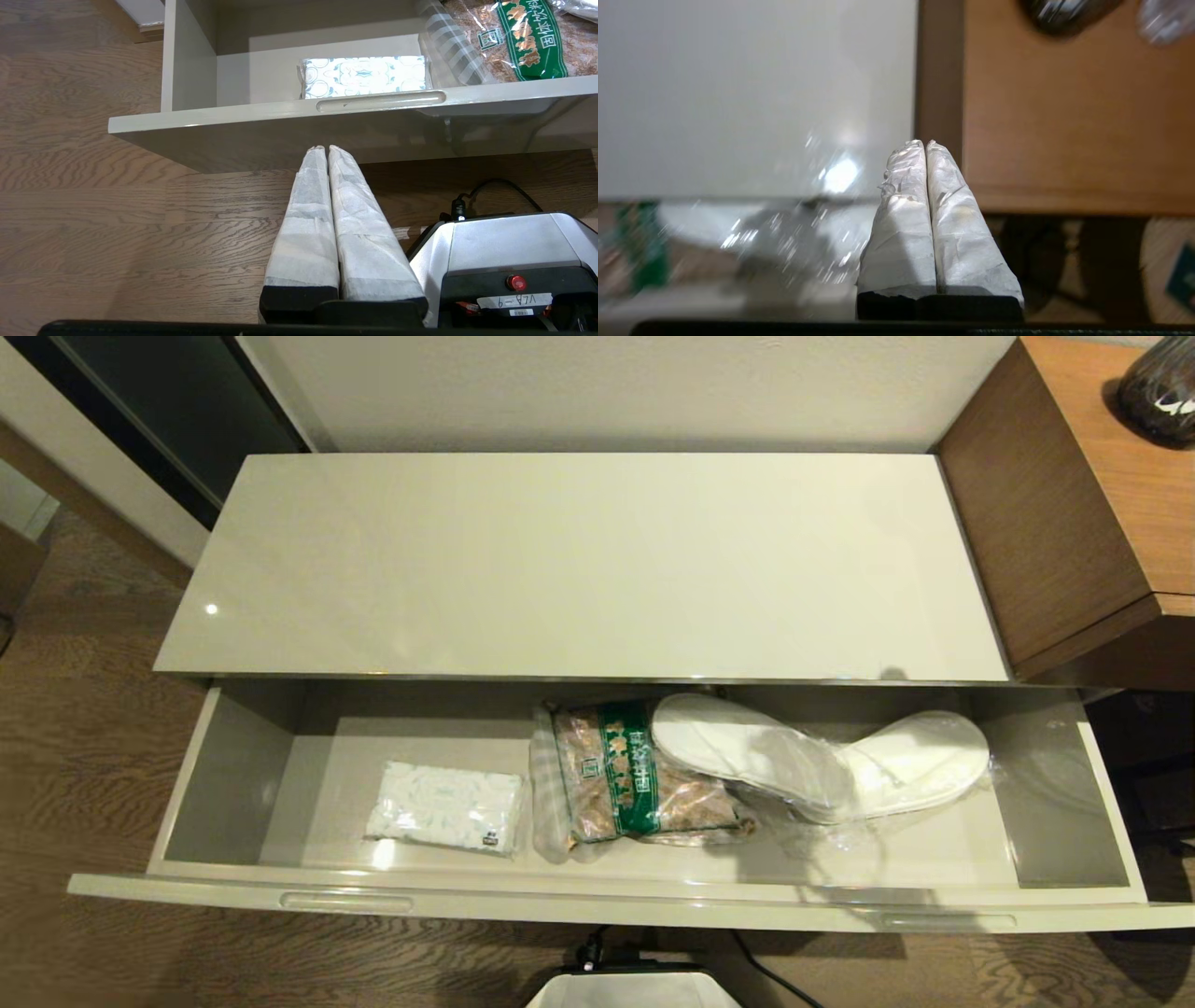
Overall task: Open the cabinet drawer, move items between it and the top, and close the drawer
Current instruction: Take out the solid drinks from the drawer
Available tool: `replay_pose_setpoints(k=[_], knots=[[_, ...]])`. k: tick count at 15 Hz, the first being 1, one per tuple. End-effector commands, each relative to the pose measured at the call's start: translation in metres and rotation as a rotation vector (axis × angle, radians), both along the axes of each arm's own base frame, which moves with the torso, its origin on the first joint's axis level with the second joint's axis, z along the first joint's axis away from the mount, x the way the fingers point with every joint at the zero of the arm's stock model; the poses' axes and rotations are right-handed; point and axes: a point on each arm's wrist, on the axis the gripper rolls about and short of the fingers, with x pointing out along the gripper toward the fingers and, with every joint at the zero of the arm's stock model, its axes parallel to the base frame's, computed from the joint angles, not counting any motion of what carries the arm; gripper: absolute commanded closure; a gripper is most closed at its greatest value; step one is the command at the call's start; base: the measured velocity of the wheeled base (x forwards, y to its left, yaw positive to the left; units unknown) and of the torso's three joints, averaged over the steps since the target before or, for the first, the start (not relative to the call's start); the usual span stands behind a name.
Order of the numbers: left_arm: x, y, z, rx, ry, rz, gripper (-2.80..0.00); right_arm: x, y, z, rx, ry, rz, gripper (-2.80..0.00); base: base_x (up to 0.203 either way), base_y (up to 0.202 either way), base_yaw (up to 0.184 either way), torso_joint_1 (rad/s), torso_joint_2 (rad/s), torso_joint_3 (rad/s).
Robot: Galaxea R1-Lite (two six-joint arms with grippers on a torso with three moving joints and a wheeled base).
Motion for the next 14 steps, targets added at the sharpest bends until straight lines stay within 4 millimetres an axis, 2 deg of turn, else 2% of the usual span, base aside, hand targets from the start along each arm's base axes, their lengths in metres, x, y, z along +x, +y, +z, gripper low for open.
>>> replay_pose_setpoints(k=[1,6,11,14], knots=[[0.0,0.0,0.0,0.001,0.002,-0.001,0.0,-0.018,-0.004,-0.014,0.163,0.151,0.007,0.0,0.0,0.0,0.0,0.0,0.0,0.0],[0.0,0.0,0.0,0.001,0.002,-0.001,0.0,-0.025,-0.001,-0.074,0.225,0.267,0.01,0.0,0.0,0.0,0.0,0.0,0.0,0.0],[0.0,0.0,0.0,0.001,0.002,0.0,0.0,-0.028,-0.001,-0.144,0.37,0.391,-0.095,0.0,0.0,0.0,0.0,0.0,0.0,0.0],[0.0,0.0,0.0,0.001,0.002,-0.001,0.0,-0.029,0.006,-0.184,0.405,0.444,-0.098,0.0,0.0,0.0,0.0,0.0,0.0,0.0]])
